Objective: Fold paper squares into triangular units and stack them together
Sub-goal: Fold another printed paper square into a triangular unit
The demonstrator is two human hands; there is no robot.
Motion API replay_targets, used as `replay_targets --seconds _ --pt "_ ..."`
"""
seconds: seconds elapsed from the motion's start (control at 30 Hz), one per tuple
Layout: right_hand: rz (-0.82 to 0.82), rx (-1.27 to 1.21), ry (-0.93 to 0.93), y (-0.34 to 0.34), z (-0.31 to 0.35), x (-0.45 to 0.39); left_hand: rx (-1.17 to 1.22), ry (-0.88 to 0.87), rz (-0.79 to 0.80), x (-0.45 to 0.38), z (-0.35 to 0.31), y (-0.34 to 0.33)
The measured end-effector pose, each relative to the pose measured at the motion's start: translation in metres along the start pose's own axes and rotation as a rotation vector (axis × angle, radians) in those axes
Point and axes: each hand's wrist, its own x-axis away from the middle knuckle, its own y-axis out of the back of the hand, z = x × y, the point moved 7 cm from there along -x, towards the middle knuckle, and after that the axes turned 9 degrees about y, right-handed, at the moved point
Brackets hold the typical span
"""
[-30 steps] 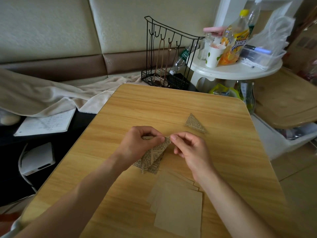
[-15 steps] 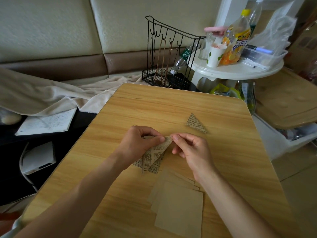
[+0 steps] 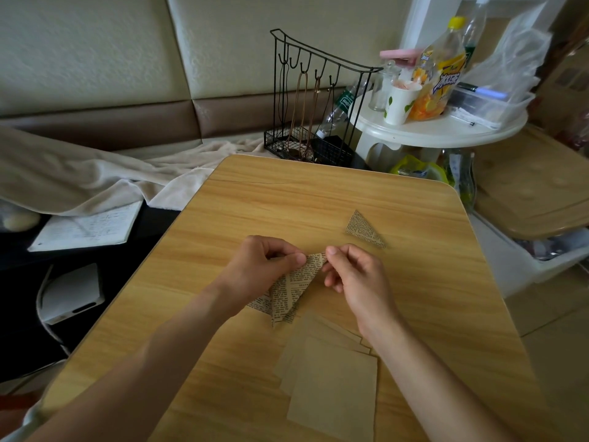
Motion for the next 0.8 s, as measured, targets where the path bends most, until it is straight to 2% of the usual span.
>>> replay_targets --seconds 0.27,0.4,0.57,0.8 --pt "0.096 0.114 0.05 -0.006 0.003 0.001 0.031 0.01 -0.002 0.002 0.0 0.003" --pt "0.06 0.079 0.063 -0.003 0.003 0.001 0.023 0.02 -0.002 0.001 -0.001 0.003" --pt "-0.034 0.019 0.032 0.004 0.001 -0.001 0.006 0.066 -0.086 -0.002 0.004 0.011" --pt "-0.044 0.019 0.034 0.003 -0.001 -0.001 0.004 0.08 -0.102 -0.001 0.006 0.012"
